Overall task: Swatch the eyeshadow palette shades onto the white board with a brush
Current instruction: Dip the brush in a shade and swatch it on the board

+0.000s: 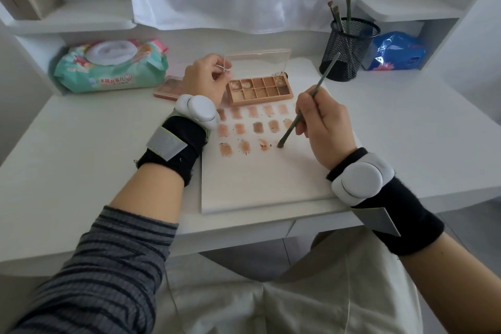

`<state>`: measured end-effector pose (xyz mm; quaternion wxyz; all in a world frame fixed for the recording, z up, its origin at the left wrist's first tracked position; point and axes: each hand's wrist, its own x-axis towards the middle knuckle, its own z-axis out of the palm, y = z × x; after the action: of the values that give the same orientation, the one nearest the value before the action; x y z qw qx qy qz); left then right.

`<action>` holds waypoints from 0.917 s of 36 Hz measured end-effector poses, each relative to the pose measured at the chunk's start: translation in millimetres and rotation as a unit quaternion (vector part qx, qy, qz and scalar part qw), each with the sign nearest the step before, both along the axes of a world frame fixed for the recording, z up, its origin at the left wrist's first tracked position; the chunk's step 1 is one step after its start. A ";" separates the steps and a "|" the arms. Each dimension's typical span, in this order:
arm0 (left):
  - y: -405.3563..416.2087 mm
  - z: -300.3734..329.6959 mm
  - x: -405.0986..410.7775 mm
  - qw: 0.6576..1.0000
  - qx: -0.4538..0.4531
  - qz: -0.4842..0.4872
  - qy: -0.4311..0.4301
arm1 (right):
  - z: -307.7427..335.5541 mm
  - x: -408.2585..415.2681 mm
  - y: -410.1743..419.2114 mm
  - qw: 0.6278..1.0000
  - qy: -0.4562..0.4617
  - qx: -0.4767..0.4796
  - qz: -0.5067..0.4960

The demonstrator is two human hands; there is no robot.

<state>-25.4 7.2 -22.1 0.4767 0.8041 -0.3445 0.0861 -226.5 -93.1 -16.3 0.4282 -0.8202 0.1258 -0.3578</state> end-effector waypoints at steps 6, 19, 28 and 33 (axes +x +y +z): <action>0.0 -0.4 0.2 1.000 -0.002 0.000 -0.002 | 0.3 1.9 -0.4 1.000 -0.001 -0.010 -0.012; -0.8 -1.4 1.2 1.000 -0.003 -0.003 -0.010 | 0.0 1.0 -1.0 1.000 -0.007 -0.012 -0.018; -1.8 -2.4 2.0 1.000 -0.008 -0.005 -0.009 | -0.5 0.3 -2.1 1.000 0.004 -0.012 -0.017; -2.4 -3.5 3.1 1.000 -0.009 -0.004 -0.010 | -0.1 -0.5 -1.1 1.000 0.005 -0.015 -0.019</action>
<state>-22.3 4.8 -25.6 0.4809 0.7976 -0.3513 0.0957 -227.0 -94.2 -16.5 0.4085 -0.8257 0.1380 -0.3636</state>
